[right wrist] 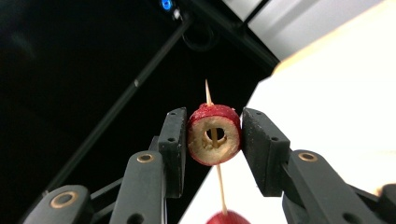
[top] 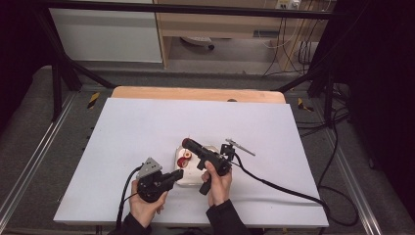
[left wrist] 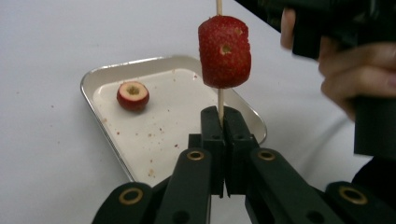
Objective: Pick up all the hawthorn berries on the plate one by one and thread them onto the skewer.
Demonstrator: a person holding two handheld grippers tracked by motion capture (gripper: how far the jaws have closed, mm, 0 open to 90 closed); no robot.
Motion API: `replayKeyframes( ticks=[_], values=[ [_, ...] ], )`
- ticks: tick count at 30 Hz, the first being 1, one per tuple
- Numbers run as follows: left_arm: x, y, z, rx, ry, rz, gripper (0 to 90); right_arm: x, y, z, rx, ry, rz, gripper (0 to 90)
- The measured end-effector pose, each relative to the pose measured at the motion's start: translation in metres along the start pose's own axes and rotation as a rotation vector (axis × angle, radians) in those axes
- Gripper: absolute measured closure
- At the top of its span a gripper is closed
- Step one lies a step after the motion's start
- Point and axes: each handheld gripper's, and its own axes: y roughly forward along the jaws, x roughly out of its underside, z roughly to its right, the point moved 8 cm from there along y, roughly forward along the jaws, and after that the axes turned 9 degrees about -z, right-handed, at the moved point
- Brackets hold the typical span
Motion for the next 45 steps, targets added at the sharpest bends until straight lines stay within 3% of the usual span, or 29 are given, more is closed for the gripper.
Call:
replayKeyframes(
  ticks=[6, 13, 20, 26, 31, 39, 41, 45],
  values=[
    [0.001, 0.001, -0.005, -0.01, 0.001, -0.013, 88.6, 0.015, 0.003, 0.005, 0.014, -0.012, -0.05, 62.0],
    [0.003, 0.002, -0.008, -0.012, 0.022, -0.015, 88.5, 0.017, 0.003, 0.006, 0.032, -0.037, -0.076, 61.3],
    [0.008, -0.001, -0.02, -0.049, 0.085, -0.044, 88.5, 0.011, -0.005, 0.006, 0.108, -0.162, -0.14, 39.6],
    [0.012, -0.006, -0.034, -0.075, 0.105, -0.075, 88.5, 0.01, -0.014, 0.017, 0.236, -0.305, -0.27, 18.7],
    [0.015, -0.012, -0.043, -0.088, 0.119, -0.094, 88.5, 0.015, -0.018, 0.029, 0.305, -0.407, -0.381, 13.0],
    [0.019, -0.021, -0.056, -0.117, 0.152, -0.111, 88.5, 0.015, -0.023, 0.043, 0.393, -0.455, -0.511, 9.5],
    [0.021, -0.024, -0.059, -0.119, 0.158, -0.117, 88.5, 0.014, -0.023, 0.046, 0.435, -0.494, -0.56, 9.2],
    [0.026, -0.028, -0.064, -0.123, 0.171, -0.133, 88.5, 0.012, -0.019, 0.047, 0.466, -0.535, -0.646, 8.7]
  ],
)
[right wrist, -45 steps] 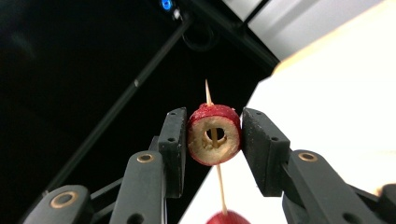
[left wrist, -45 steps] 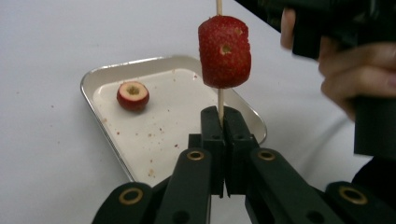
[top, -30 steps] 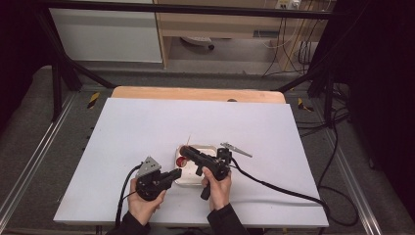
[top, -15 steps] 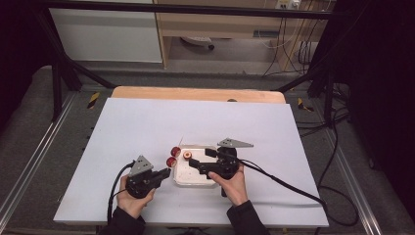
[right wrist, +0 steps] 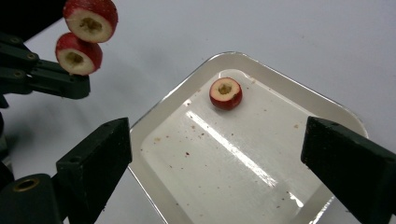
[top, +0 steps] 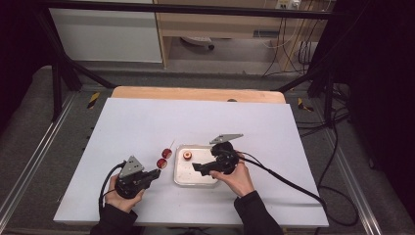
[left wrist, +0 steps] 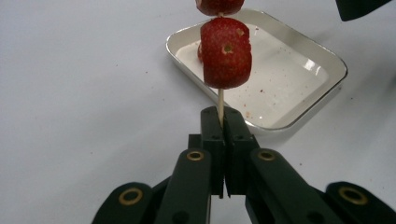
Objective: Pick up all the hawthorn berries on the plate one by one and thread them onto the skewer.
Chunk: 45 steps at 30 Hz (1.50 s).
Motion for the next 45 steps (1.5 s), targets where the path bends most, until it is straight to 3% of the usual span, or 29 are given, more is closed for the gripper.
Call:
replayKeyframes(
  ticks=[4, 15, 26, 32, 45],
  values=[
    [0.004, -0.002, -0.005, -0.003, 0.005, -0.009, 88.5, -0.005, 0.004, 0.003, 0.039, -0.035, -0.095, 7.3],
    [0.007, -0.003, -0.011, -0.001, 0.005, -0.014, 88.5, -0.024, 0.021, 0.006, 0.088, -0.056, -0.221, 8.0],
    [0.008, -0.003, -0.012, -0.001, 0.002, -0.015, 88.5, -0.04, 0.042, 0.005, 0.078, -0.126, -0.301, 15.2],
    [0.008, -0.003, -0.013, -0.004, -0.002, -0.012, 88.5, -0.041, 0.06, 0.006, 0.083, -0.176, -0.381, 23.2],
    [0.007, -0.003, -0.013, -0.002, 0.002, -0.012, 88.5, -0.043, 0.08, 0.012, 0.043, -0.262, -0.449, 39.8]
  ],
)
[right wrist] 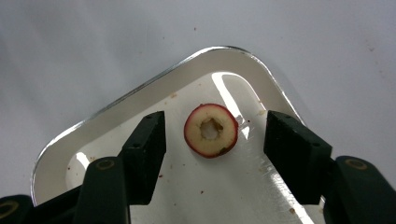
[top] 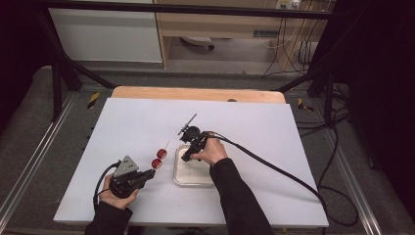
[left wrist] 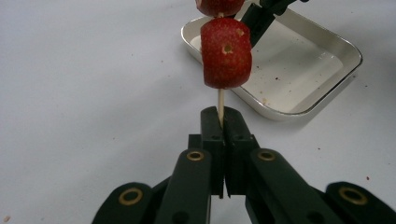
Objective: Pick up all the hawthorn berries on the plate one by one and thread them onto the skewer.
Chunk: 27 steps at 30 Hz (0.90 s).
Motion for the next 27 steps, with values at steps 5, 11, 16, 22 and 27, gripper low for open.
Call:
replayKeyframes(
  ticks=[5, 11, 16, 22, 27],
  values=[
    [0.0002, 0.0003, 0.0003, -0.001, 0.004, -0.003, 88.5, -0.0001, 0.003, 0.0001, -0.002, -0.038, -0.021, 43.8],
    [0.0001, 0.0007, 0.0005, -0.002, 0.005, -0.003, 88.5, -0.0013, 0.0034, 0.0008, 0.01, -0.054, -0.019, 47.6],
    [0.0, 0.0007, 0.0007, -0.003, 0.007, -0.003, 88.5, -0.0019, 0.0046, -0.0002, 0.008, -0.062, -0.02, 49.8],
    [0.0, 0.0007, 0.0007, -0.004, 0.007, -0.003, 88.5, -0.0017, 0.0075, 0.0011, 0.018, -0.07, -0.028, 54.4],
    [-0.0001, 0.0008, 0.0012, -0.004, 0.009, -0.003, 88.5, -0.0025, 0.0078, -0.0001, 0.017, -0.068, -0.021, 60.8]
  ],
)
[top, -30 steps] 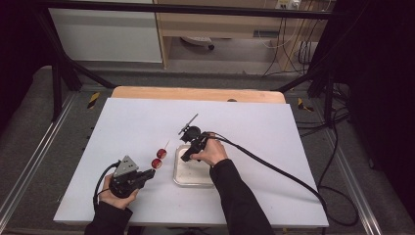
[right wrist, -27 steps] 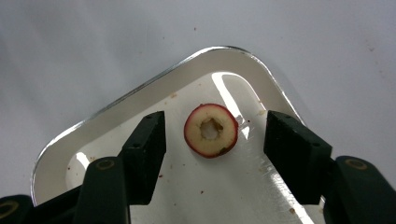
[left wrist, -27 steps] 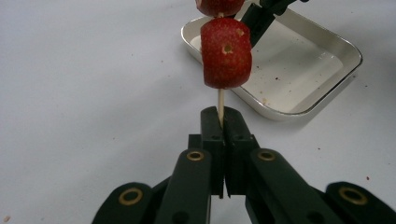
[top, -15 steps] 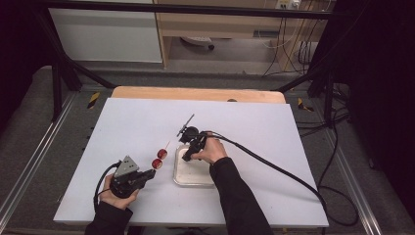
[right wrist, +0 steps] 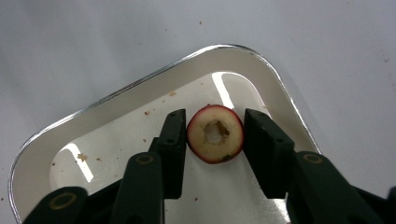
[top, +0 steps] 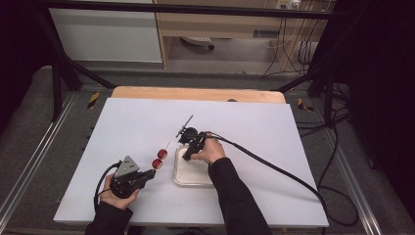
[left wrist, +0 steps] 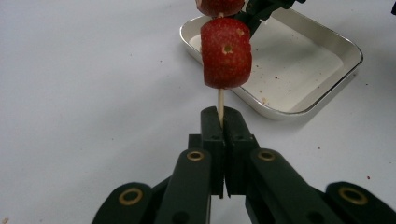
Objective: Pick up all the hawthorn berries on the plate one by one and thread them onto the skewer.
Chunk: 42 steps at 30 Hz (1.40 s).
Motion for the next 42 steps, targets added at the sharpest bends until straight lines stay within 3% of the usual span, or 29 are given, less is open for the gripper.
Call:
replayKeyframes(
  ticks=[3, 7, 18, 25, 32, 39, 42],
  values=[
    [0.0, 0.0, 0.0, 0.0, 0.001, 0.001, 88.5, 0.0, -0.001, 0.0, 0.0, 0.013, 0.002, 61.1],
    [0.0, -0.001, 0.001, 0.001, -0.003, 0.005, 88.5, -0.002, -0.012, -0.002, -0.012, 0.065, 0.034, 61.2],
    [-0.003, -0.004, 0.003, -0.002, -0.007, 0.03, 88.5, 0.006, -0.057, -0.014, -0.112, 0.293, 0.202, 61.4],
    [-0.004, -0.004, 0.006, -0.003, 0.003, 0.032, 88.5, 0.025, -0.075, -0.017, -0.186, 0.415, 0.354, 61.4],
    [-0.008, -0.006, 0.016, 0.012, -0.004, 0.052, 88.5, 0.043, -0.089, -0.02, -0.271, 0.532, 0.557, 61.4],
    [-0.012, -0.007, 0.028, 0.021, -0.019, 0.073, 88.5, 0.047, -0.098, -0.025, -0.368, 0.63, 0.774, 61.5],
    [-0.012, -0.007, 0.032, 0.023, -0.027, 0.075, 88.5, 0.047, -0.099, -0.027, -0.385, 0.665, 0.854, 61.5]
  ],
)
